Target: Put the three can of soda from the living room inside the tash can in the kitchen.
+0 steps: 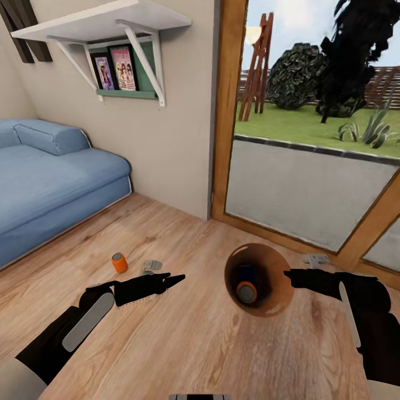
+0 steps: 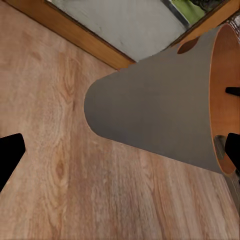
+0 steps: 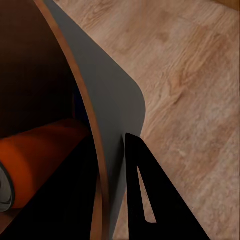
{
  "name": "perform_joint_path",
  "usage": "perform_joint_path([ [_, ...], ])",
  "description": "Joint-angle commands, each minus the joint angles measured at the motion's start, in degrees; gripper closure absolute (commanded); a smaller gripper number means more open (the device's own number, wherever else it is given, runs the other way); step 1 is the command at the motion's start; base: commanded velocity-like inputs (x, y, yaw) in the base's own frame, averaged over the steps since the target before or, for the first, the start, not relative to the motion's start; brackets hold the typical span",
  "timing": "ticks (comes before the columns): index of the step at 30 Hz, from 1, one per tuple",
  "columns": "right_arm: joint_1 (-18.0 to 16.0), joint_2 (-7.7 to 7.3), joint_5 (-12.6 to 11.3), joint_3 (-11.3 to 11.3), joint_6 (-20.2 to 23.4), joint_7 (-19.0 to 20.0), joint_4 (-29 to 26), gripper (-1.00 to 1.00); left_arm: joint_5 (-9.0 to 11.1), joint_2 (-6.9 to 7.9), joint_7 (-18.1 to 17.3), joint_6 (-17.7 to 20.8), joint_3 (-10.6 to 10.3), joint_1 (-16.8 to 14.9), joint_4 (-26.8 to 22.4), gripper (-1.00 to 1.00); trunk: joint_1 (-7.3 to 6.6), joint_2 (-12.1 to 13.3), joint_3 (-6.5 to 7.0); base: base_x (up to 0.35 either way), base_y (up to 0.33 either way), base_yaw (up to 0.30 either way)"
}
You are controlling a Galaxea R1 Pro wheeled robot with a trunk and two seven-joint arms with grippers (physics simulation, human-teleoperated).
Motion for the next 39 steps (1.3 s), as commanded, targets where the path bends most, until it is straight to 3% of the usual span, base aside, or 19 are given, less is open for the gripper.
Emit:
perform_joint_path([
  [1,-0.03,0.01,-1.79,0.03,0.38,0.3,-0.03,1.0,0.03,0.0,-0.02,0.0,0.0,0.0,0.0,-1.0,-0.01,0.0,0.01,0.338,0.0,0.0],
  [14,-0.03,0.07,-1.79,0.05,0.38,0.38,-0.03,1.0,0.14,0.09,-0.35,-0.08,0.0,0.0,0.01,-1.0,-0.01,0.0,0.01,0.337,0.0,0.022],
  [39,-0.03,0.01,-1.79,0.05,0.38,0.32,-0.03,1.0,0.02,0.09,-0.35,-0.17,-0.1,0.0,-0.08,-1.0,-0.01,0.0,0.01,0.337,0.0,0.265],
])
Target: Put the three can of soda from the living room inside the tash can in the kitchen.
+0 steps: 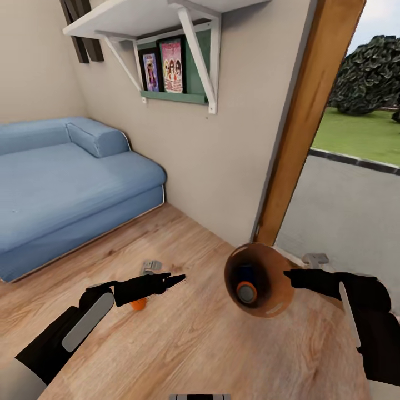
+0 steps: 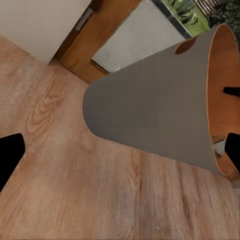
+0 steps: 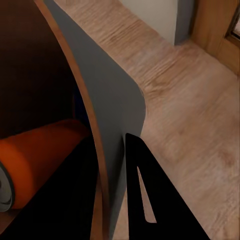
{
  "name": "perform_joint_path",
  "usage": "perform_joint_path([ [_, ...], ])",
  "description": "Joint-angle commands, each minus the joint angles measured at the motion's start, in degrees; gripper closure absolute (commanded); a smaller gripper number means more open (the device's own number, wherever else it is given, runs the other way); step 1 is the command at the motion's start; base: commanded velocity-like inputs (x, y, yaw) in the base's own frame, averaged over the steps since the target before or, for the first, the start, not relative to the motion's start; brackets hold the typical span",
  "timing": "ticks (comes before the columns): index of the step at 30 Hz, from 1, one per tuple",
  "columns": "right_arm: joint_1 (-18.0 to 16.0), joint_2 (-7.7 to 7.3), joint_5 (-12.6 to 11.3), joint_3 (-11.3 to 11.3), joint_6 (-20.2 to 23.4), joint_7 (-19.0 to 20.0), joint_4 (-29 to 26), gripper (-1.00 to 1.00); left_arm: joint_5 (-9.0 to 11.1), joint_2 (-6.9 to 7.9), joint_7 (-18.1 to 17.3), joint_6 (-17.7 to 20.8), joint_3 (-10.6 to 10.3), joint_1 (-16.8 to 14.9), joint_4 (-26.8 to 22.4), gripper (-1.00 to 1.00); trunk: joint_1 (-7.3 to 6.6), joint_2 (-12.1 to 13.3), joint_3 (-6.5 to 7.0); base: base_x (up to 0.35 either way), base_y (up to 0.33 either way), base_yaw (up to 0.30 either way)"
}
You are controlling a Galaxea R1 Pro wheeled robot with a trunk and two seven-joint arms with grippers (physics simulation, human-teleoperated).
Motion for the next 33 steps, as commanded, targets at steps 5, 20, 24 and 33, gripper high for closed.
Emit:
perform_joint_path([
  [5,-0.03,0.01,-1.73,0.01,0.37,0.3,-0.03,1.0,-0.09,0.04,0.0,0.0,-0.07,0.0,0.0,-1.0,-0.01,0.0,0.01,0.337,0.0,0.268],
  [20,-0.03,0.01,-1.73,-0.06,0.37,0.35,-0.03,1.0,-0.14,0.0,0.0,0.0,-0.08,0.0,0.0,-1.0,-0.01,0.0,0.01,0.338,0.0,0.268],
  [24,-0.03,0.01,-1.73,-0.07,0.37,0.32,-0.03,1.0,-0.14,0.0,0.0,0.0,-0.08,0.0,0.0,-1.0,-0.01,0.0,0.01,0.338,0.0,0.268],
  [33,-0.03,0.01,-1.73,-0.08,0.37,0.3,-0.03,1.0,-0.28,-0.03,0.08,0.0,-0.16,-0.02,0.0,-1.0,-0.01,0.0,0.01,0.338,0.0,0.268],
])
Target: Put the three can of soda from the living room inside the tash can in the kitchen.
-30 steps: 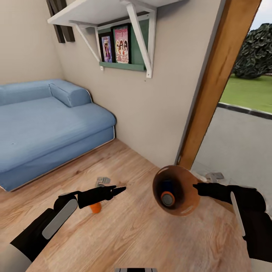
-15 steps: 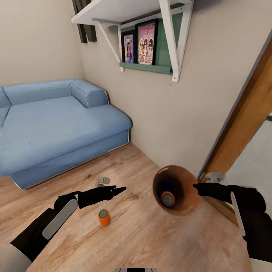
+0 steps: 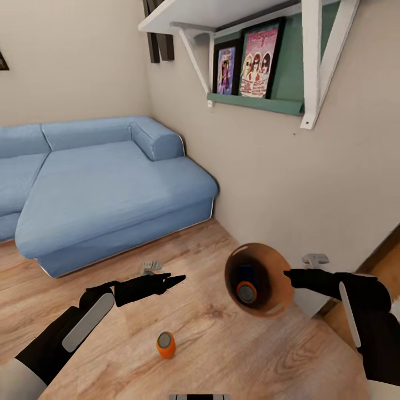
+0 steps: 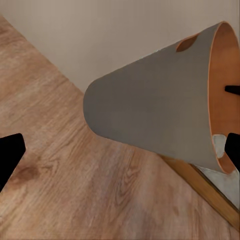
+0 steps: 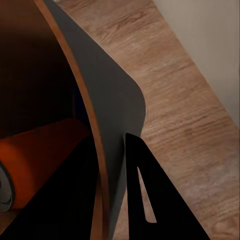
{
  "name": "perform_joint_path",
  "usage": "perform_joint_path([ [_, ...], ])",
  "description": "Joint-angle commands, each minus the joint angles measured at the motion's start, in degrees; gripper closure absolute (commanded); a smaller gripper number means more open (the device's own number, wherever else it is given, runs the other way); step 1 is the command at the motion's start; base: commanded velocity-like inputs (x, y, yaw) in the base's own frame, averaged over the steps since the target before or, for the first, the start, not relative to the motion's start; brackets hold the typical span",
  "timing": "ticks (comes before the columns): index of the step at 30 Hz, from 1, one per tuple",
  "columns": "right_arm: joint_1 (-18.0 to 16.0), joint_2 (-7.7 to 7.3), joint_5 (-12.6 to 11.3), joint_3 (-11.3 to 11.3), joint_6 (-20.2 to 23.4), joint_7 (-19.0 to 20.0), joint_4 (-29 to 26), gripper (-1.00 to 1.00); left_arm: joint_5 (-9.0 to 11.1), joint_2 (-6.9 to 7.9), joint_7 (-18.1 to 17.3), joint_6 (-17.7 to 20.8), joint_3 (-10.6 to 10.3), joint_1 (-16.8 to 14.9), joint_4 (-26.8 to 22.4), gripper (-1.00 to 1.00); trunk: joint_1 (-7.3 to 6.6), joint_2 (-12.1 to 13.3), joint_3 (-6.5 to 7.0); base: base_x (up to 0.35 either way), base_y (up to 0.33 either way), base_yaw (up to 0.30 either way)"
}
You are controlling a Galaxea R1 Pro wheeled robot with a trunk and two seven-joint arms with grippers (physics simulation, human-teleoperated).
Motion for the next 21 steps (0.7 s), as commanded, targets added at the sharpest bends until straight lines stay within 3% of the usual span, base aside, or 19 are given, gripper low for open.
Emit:
perform_joint_path([
  [1,-0.03,0.01,-1.73,0.01,0.37,0.3,-0.03,1.0,-0.01,0.0,0.0,0.0,0.0,0.01,0.0,-1.0,-0.01,0.0,0.0,0.338,0.0,0.249],
  [6,-0.03,0.01,-1.73,0.01,0.37,0.29,-0.03,1.0,0.03,0.01,0.01,-0.35,0.0,0.02,-0.03,-1.0,-0.01,0.0,0.0,0.194,0.0,0.086],
  [21,-0.03,0.01,-1.73,0.01,0.37,0.27,-0.03,1.0,-0.11,0.03,0.0,-0.7,0.0,0.02,-0.08,-1.0,-0.01,0.0,0.0,0.005,0.0,0.002],
])
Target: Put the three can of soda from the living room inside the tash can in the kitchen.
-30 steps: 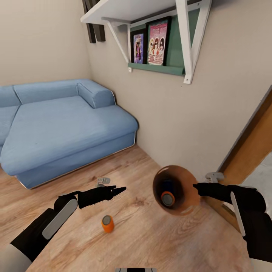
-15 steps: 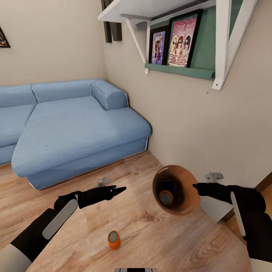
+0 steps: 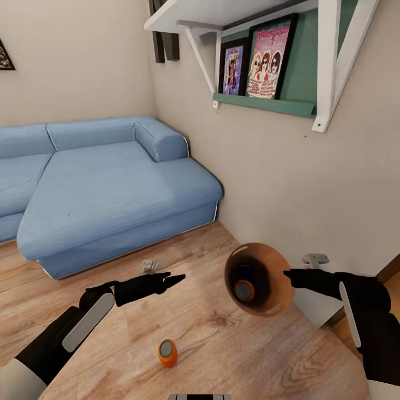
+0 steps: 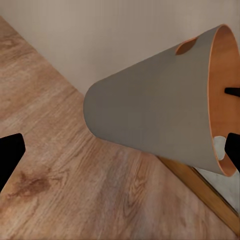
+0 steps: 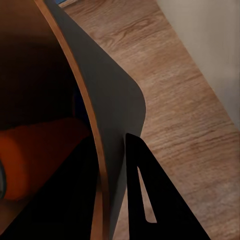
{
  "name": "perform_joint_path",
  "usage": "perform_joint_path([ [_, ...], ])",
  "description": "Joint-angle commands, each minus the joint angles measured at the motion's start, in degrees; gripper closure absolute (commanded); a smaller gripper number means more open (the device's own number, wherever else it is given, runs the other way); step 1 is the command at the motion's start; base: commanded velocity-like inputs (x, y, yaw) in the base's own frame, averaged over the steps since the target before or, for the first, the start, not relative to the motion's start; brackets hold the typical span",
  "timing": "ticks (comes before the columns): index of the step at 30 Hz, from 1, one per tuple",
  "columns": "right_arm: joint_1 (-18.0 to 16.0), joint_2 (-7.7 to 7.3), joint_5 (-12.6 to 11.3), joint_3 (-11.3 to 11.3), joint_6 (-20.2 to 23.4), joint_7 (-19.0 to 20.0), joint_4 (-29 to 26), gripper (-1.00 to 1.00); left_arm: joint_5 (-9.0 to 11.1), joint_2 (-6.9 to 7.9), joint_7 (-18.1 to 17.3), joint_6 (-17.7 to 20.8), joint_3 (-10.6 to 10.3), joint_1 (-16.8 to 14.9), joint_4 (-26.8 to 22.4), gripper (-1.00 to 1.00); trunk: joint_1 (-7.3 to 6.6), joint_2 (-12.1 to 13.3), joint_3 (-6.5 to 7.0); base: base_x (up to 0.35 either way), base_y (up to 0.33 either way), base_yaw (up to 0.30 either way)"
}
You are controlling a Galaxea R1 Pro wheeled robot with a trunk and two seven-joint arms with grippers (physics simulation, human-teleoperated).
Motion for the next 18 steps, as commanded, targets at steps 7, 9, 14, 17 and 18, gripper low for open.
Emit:
perform_joint_path([
  [7,-0.02,0.01,-1.59,0.01,0.35,0.28,-0.02,1.0,-0.16,-0.01,0.0,0.21,-0.08,0.0,0.0,-1.0,-0.01,0.0,0.01,0.0,0.0,0.0],
  [9,-0.02,0.01,-1.59,0.01,0.35,0.27,-0.02,1.0,-0.17,-0.01,0.0,0.24,-0.09,0.0,0.0,-1.0,-0.01,0.0,0.01,0.0,0.0,0.0],
  [14,-0.02,0.02,-1.59,0.01,0.35,0.27,-0.02,1.0,-0.16,-0.02,0.0,0.32,-0.09,0.01,0.0,-1.0,-0.01,0.0,0.01,0.0,0.0,0.0],
  [17,-0.02,0.06,-1.59,0.04,0.35,0.27,-0.02,1.0,-0.09,0.0,-0.04,0.14,-0.09,-0.01,0.0,-1.0,-0.01,0.0,0.01,0.0,0.0,0.0],
  [18,-0.02,0.05,-1.59,0.03,0.35,0.27,-0.02,1.0,-0.15,-0.03,-0.02,0.3,-0.11,0.0,0.0,-1.0,-0.01,0.0,0.01,0.005,0.0,0.0],
])
